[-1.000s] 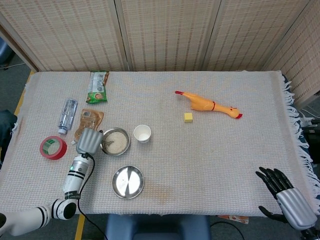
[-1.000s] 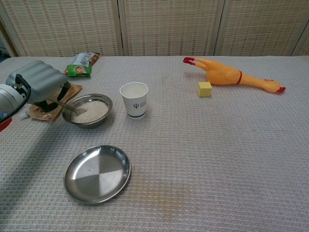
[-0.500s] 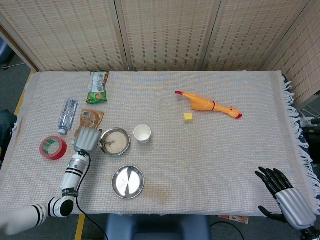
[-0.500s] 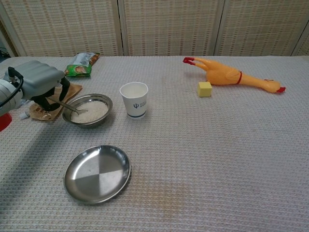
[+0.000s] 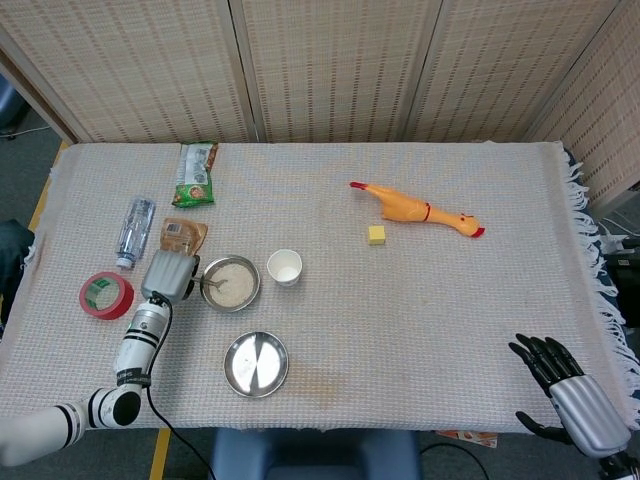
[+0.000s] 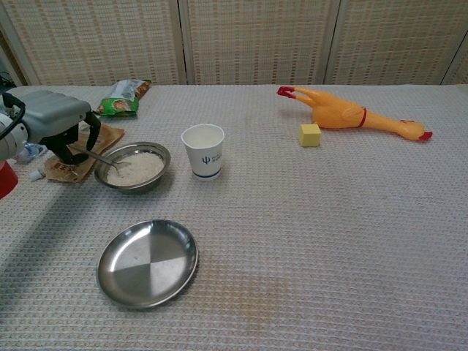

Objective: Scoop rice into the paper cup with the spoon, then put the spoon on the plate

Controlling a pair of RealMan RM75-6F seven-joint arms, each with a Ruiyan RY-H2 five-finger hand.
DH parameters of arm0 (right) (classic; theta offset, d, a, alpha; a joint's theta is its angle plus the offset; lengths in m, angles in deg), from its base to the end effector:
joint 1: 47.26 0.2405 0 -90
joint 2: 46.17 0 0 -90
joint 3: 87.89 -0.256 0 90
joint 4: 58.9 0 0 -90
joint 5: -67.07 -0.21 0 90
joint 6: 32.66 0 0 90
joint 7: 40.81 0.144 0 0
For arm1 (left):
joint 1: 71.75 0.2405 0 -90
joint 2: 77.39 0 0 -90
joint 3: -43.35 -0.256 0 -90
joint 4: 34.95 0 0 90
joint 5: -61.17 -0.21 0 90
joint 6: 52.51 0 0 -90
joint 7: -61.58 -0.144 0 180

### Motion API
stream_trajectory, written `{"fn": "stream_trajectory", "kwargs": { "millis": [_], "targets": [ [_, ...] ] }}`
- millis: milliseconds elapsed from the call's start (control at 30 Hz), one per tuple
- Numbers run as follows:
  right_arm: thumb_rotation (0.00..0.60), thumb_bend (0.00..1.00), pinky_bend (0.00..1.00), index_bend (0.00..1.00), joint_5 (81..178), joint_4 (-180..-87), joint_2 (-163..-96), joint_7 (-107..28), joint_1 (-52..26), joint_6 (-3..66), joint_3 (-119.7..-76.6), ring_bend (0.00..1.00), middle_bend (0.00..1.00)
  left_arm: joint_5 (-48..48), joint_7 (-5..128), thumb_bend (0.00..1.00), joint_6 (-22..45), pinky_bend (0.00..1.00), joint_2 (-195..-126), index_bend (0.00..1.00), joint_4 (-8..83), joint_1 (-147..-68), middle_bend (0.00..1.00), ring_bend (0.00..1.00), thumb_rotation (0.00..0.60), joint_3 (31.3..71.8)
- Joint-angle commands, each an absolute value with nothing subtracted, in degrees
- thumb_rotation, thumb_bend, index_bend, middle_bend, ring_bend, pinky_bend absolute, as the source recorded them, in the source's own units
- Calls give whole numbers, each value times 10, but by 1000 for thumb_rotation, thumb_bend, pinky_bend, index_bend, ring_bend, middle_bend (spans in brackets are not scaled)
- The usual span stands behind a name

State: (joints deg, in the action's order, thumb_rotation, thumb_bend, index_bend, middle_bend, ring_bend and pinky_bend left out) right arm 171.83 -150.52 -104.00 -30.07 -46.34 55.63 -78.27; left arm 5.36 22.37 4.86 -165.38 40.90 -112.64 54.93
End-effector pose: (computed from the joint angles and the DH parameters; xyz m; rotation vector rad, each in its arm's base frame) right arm -0.3032 -0.1065 0.1565 1.6790 -1.0544 0.9468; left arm -0.2039 0.3762 0.0176 -1.7308 -0.6524 -0.5770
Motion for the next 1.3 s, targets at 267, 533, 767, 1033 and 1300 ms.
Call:
{"fn": "stream_trajectory", "kwargs": {
  "millis": [267, 533, 767, 1033, 1300],
  "targets": [
    [600, 119, 0, 0, 1718, -1506, -1040, -301, -462, 554, -782, 0, 0, 75, 249, 703, 35, 1000, -1625, 897, 434, -1133, 1000, 1000, 600, 558],
    [600, 119, 0, 0, 1719, -1505, -1040, -302, -461, 552, -781, 0, 0, 148, 280, 708, -21, 1000, -1586, 903, 474, -1145, 1000, 1000, 600, 581],
    [600, 118, 0, 0, 1720, -1505, -1040, -303, -462, 552, -781, 0, 0, 216, 298, 708, -56, 1000, -1549, 903, 502, -1166, 1000, 1000, 600, 588],
    [600, 119, 0, 0, 1719, -1505, -1039, -301, -461, 551, -780, 0, 0, 233, 325, 708, -69, 1000, -1533, 904, 513, -1180, 1000, 1000, 600, 578],
    [600, 118, 0, 0, 1719, -1504, -1039, -301, -460, 548, -779, 0, 0, 258, 350, 707, -89, 1000, -1509, 906, 538, -1202, 1000, 1000, 600, 577]
  ]
}}
